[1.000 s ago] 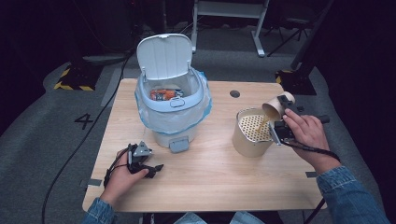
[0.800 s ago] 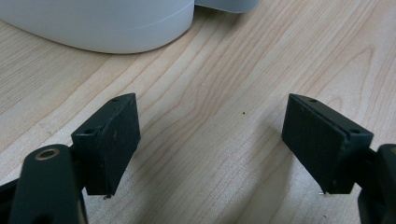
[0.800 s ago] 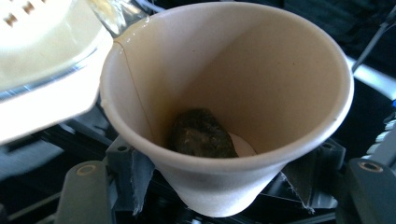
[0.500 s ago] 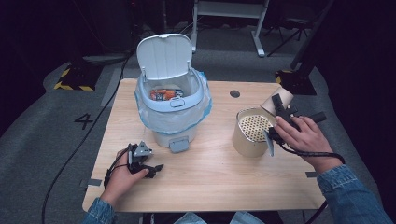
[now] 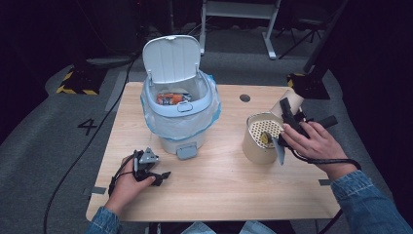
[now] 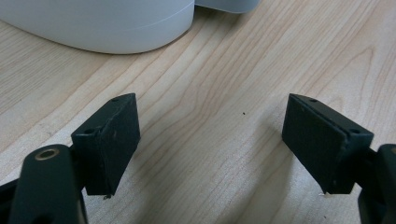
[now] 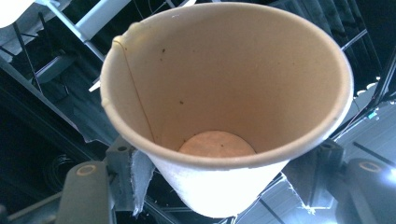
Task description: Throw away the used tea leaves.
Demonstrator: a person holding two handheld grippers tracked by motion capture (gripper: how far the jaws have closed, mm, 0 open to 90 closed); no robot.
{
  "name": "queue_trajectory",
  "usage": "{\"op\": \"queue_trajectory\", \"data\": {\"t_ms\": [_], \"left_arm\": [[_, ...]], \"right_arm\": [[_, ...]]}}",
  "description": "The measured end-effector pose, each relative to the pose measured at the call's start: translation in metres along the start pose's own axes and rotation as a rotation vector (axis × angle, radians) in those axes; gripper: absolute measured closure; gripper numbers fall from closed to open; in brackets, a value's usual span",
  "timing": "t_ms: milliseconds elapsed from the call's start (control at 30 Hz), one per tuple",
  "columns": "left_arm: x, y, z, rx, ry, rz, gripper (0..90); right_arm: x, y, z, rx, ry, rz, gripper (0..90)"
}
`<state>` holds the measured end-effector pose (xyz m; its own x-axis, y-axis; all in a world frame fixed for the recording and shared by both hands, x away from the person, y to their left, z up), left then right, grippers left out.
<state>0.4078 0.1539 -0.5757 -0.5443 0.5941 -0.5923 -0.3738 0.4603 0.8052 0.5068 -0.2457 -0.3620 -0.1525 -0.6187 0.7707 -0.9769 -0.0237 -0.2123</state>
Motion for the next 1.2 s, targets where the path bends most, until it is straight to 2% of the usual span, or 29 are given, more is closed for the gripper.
{"op": "queue_trajectory", "data": {"t_ms": [200, 300, 567, 667, 800, 867, 900, 967, 1200], "left_arm": [[0.000, 0.000, 0.000, 0.000, 0.000, 0.000, 19.7], [0.000, 0.000, 0.000, -0.001, -0.002, 0.000, 19.7], [0.000, 0.000, 0.000, 0.000, 0.000, 0.000, 19.7], [0.000, 0.000, 0.000, -0.001, -0.002, 0.000, 19.7], [0.000, 0.000, 0.000, -0.001, -0.002, 0.000, 19.7], [0.000, 0.000, 0.000, -0.001, -0.002, 0.000, 19.7], [0.000, 0.000, 0.000, 0.000, 0.000, 0.000, 19.7], [0.000, 0.000, 0.000, -0.001, -0.001, 0.000, 19.8], [0.000, 0.000, 0.000, -0.001, -0.002, 0.000, 19.7]], "right_arm": [[0.000, 0.000, -0.001, 0.000, -0.015, -0.003, 32.8], [0.002, 0.000, -0.003, -0.004, -0.039, -0.006, 32.7], [0.011, -0.003, 0.000, -0.080, -0.217, -0.024, 32.1], [0.009, -0.005, 0.007, -0.190, -0.415, -0.077, 31.8], [0.008, -0.006, 0.017, -0.383, -0.733, -0.156, 31.7], [0.008, -0.009, 0.019, -0.449, -0.866, -0.209, 31.6], [0.008, -0.009, 0.020, -0.470, -0.907, -0.222, 31.6], [0.008, -0.008, 0.024, -0.547, -1.045, -0.259, 31.5], [0.005, -0.005, 0.030, -0.765, -1.432, -0.362, 31.3]]}}
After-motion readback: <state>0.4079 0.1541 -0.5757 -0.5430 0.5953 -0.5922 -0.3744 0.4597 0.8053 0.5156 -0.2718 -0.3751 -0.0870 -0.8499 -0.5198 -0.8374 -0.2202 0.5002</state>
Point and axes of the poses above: each handheld gripper's, and its own axes: y roughly backward along the jaws, x roughly out of its underside, z roughly to its left, the point moved 10 cm from there along -y, roughly forward along the jaws, and after that the axes turned 8 degrees about z, right-handed, at the moved point
